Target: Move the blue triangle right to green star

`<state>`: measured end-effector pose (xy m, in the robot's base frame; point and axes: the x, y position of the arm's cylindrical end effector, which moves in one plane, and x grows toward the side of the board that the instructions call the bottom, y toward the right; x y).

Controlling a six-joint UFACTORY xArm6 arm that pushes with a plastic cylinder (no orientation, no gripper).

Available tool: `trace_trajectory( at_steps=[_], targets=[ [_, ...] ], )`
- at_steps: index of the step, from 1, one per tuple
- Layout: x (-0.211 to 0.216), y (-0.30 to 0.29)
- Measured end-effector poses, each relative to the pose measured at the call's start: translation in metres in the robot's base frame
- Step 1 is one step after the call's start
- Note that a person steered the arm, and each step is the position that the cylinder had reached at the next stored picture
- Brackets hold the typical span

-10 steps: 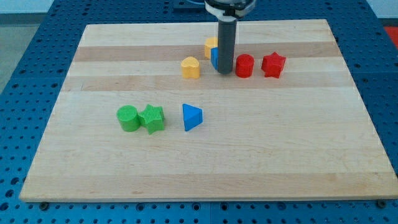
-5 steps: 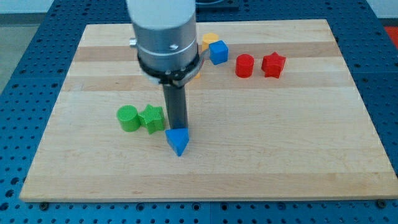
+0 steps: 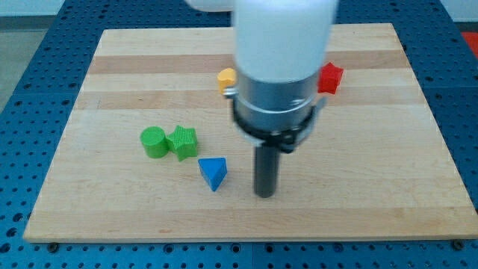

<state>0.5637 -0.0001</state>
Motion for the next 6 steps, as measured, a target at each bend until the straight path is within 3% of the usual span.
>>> trace_trajectory(
  at_steps=[1,4,6],
  targets=[
    [-0.006,-0.044],
    [0.004,-0.1],
    [-0.002,-0.092]
  ],
)
